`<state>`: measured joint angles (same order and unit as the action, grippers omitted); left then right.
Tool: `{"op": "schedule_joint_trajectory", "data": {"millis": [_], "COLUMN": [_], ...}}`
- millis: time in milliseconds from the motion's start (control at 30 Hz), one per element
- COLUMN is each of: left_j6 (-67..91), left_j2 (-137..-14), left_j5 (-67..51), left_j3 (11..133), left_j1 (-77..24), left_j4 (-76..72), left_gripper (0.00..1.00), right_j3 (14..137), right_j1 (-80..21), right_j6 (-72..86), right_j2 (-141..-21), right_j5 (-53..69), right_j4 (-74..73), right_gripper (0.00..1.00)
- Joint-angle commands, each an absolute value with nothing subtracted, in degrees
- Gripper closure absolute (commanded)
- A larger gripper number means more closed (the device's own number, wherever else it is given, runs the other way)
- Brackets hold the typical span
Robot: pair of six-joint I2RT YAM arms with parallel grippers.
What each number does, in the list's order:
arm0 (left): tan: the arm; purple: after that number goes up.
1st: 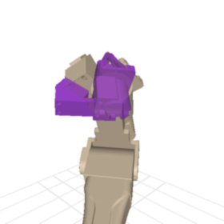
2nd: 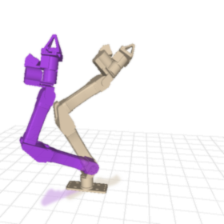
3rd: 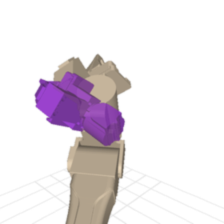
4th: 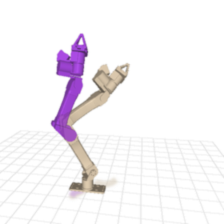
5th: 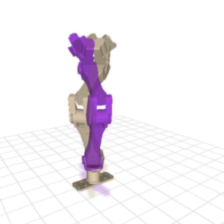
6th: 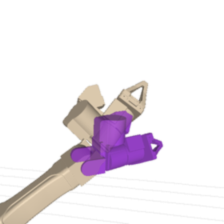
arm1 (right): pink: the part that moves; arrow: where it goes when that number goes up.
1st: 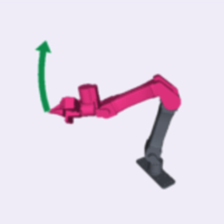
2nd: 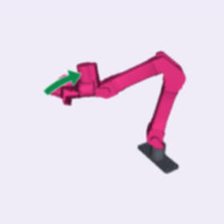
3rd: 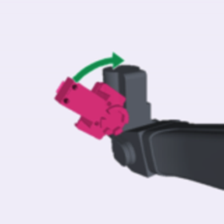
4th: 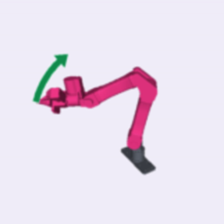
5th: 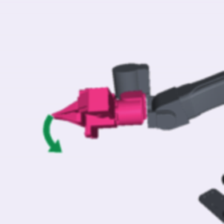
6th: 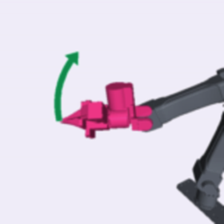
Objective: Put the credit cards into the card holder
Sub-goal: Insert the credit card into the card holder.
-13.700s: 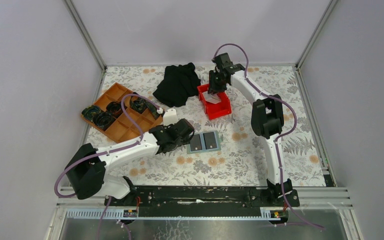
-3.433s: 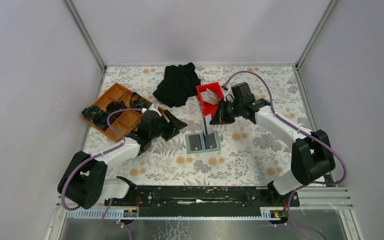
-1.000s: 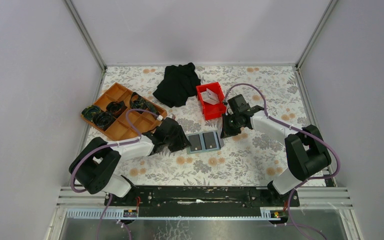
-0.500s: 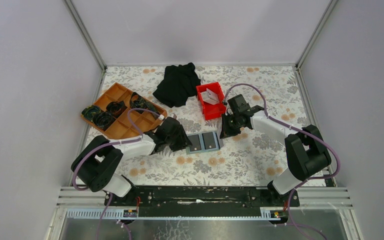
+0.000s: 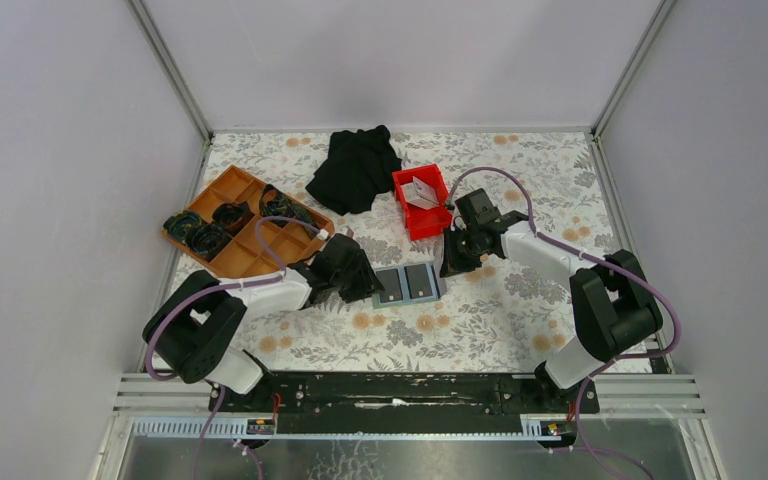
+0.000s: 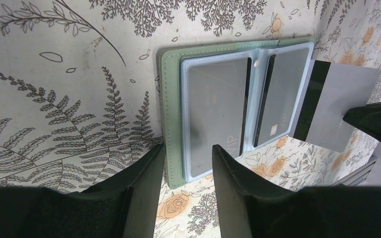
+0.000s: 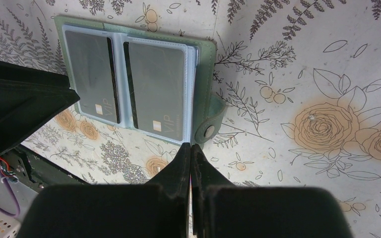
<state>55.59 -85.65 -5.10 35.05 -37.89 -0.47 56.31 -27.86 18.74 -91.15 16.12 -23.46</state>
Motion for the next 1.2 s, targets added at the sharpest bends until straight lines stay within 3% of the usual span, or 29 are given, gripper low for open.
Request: {"op": "schedule_joint_trajectory", "data": {"millis": [0, 1167], "left_j6": [55.45, 56.87], "left_j2": [-87.08, -86.49], "left_j5": [-4.32, -2.97], "left_j3": [35.52, 34.82], "left_j1": [-38.55, -40.34], "left_j4": [-0.33, -0.26], "left_gripper": [0.53, 0.53], "right_j3": [57.33, 56.99], "right_j1": [-28.33, -28.36], "right_j6": [18.69, 18.6], "right_j2": [-88.48, -86.3], "right_j5": [16.59, 14.86], "right_j4": [-24.04, -25.23], "right_gripper": [1.0, 1.0]}}
